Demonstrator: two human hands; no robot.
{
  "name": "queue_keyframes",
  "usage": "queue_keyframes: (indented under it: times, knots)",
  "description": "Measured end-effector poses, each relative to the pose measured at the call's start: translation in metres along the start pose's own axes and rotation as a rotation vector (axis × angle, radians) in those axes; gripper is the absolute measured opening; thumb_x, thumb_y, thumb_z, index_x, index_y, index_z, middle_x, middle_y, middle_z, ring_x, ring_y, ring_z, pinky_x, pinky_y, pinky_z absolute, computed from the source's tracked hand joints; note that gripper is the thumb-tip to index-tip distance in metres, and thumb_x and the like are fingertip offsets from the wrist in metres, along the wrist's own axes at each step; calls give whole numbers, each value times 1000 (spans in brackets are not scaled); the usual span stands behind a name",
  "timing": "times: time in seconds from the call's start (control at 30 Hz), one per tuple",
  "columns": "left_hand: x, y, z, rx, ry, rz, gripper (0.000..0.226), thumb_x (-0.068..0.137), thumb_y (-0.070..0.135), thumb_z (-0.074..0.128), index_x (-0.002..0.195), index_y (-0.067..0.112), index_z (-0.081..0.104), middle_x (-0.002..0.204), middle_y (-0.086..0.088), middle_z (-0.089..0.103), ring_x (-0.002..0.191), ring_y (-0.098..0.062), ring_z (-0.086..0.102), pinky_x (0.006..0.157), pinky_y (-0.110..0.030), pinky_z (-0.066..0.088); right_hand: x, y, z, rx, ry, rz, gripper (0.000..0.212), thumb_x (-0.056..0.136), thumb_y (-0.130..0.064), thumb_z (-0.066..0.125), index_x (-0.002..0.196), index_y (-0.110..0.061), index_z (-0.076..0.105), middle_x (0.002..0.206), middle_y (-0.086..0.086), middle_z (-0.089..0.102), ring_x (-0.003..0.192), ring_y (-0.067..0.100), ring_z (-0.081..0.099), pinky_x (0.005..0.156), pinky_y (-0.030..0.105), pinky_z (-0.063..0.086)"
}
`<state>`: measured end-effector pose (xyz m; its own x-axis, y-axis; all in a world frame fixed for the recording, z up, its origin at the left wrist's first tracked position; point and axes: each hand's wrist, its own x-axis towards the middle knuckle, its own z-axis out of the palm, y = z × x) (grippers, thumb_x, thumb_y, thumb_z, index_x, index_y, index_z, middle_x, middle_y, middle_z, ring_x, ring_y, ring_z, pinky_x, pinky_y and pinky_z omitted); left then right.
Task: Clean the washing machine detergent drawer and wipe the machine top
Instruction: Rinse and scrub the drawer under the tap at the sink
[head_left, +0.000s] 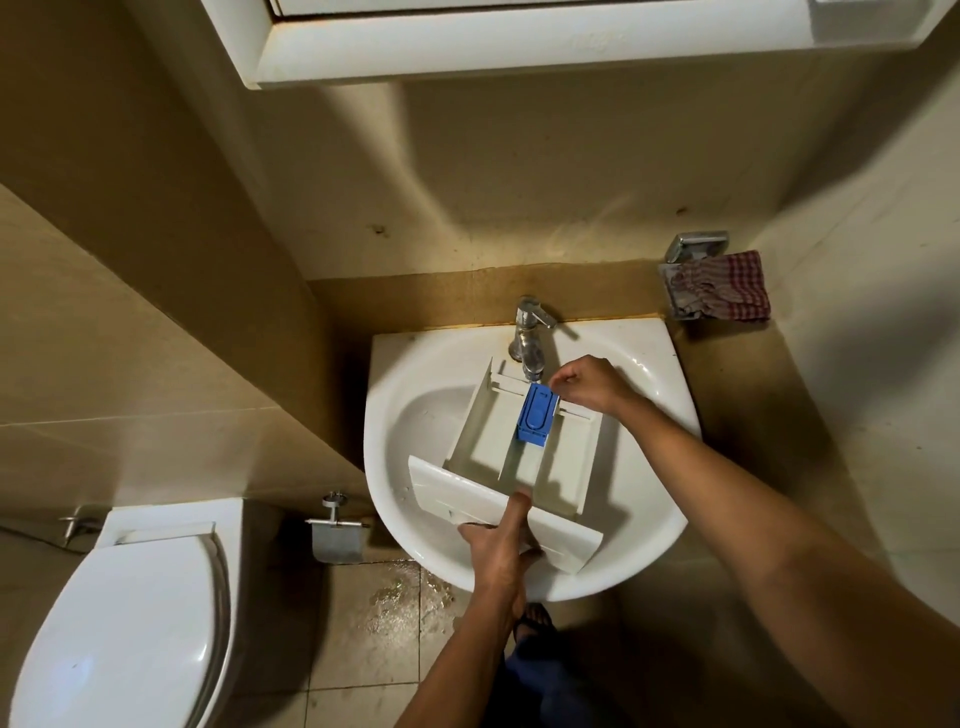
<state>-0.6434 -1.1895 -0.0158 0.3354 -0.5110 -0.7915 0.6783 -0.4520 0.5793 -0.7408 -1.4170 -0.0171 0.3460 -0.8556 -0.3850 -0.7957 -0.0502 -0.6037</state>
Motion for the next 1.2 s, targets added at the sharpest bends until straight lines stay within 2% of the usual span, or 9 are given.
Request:
queue_keyframes:
  times: [0.13,0.27,0.43,0.53,0.67,0.77,0.93,1.0,1.2]
  knots:
    - [2,-6,11,25,107,40,103,44,45,88,127,17,34,107,-10,63,95,-26,65,80,-48,59,3,3,4,7,27,-18,17,87,-17,63,96,-13,76,99,3,74,97,17,66,84,24,49]
    - [1,-11,20,153,205,62,119,37,56,83,137,31,24,115,-8,56,101,-27,60,89,-46,55,3,4,10,60,38,-10,17,87,-13,64,98,-7,75,103,8,72,100,19,65,82,19,43]
    - [4,-15,21,94,202,59,133,35,57,85,146,34,15,126,-9,52,109,-27,58,94,-46,53,4,2,16,112,44,5,15,85,-11,66,97,-5,74,102,9,72,99,18,65,78,17,41]
    - [8,-17,20,24,172,33,140,28,61,89,145,36,15,123,-9,56,105,-26,62,91,-46,54,6,-2,20,80,39,-15,13,85,-11,67,94,-6,75,96,10,73,94,19,65,72,19,39]
    - [7,-12,20,-72,135,-9,139,35,51,88,148,20,13,115,-9,62,96,-23,65,88,-47,56,8,-5,26,46,50,-12,14,86,-14,66,94,-5,74,92,12,72,90,22,66,66,22,38]
    - [4,-9,20,-132,86,-34,139,36,47,85,148,11,10,108,-8,64,97,-24,65,87,-47,57,10,-6,27,47,61,-12,16,85,-15,66,96,-6,74,93,12,73,91,23,66,75,28,47]
    - [3,-8,17,-117,62,-36,119,33,50,83,131,10,29,105,-10,62,95,-24,65,85,-46,58,11,-9,29,44,76,-20,17,85,-18,68,93,-4,74,91,12,73,89,23,67,74,28,47]
    - [4,-8,15,-111,52,-37,118,33,50,83,130,10,30,104,-10,62,94,-24,65,84,-45,58,11,-10,29,48,80,-16,16,85,-17,68,93,-4,73,92,11,73,89,23,67,72,27,46]
    - [3,-7,14,-110,35,-34,121,32,52,84,132,10,28,106,-9,62,97,-24,65,82,-42,59,10,-9,29,58,89,-16,17,83,-17,70,96,-6,74,94,11,74,92,23,68,82,33,52]
